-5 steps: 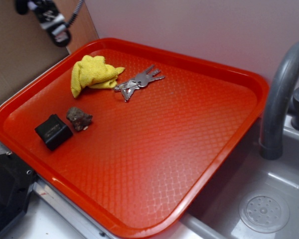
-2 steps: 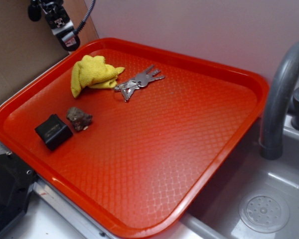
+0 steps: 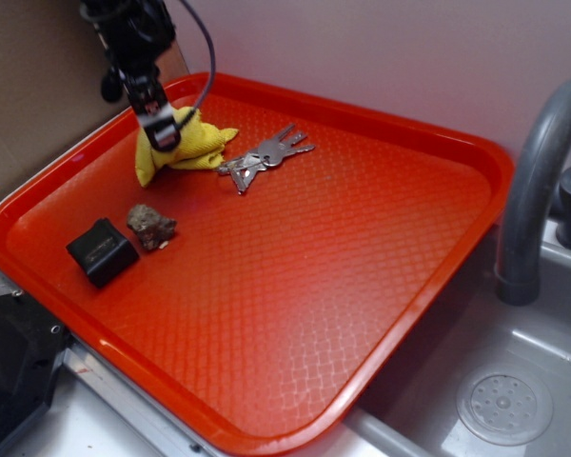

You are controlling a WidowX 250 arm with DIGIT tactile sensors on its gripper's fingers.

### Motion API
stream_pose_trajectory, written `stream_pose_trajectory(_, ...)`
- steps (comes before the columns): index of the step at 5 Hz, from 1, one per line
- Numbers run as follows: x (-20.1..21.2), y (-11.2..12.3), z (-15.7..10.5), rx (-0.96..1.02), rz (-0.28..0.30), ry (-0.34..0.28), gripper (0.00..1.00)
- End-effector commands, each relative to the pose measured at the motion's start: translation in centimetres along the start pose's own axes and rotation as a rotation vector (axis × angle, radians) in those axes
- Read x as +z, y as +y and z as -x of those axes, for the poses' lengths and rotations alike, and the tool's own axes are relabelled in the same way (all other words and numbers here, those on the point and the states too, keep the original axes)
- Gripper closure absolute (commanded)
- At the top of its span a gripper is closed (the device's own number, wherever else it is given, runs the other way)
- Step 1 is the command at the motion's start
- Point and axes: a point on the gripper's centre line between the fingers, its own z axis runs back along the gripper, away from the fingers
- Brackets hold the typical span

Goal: Grab the yellow cloth.

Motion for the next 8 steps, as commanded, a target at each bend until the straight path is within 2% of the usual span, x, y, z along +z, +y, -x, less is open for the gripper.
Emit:
stream_pose_trajectory(1,-3.9,-1.0,-1.3,-0.055,-0.01,0.026,0.0)
stream_pose_trajectory(2,-4.5,-0.8,-1.0,-0.013,-0.045,0.034,1.0)
stream_pose_trajectory(3,-2.3,-0.6,-0.5,-0.035,-0.031,-0.024,1.0)
stream_pose_trajectory(4,-1.0,-0.3,-0.1,-0.022,-0.028,-0.057,1.0)
stream_pose_trajectory(5,-0.4,0.0,0.1,0.011,-0.042,-0.022,1.0)
stream_pose_trajectory(6,4.9,-1.3,-0.6,0.092,0.017,-0.031,1.0)
stream_pose_trajectory(7,10.6,-5.0,-0.5,0.173,0.024,0.006,1.0)
stream_pose_trajectory(8,16.3,-7.0,-1.1,0.267,0.109,0.079,1.0)
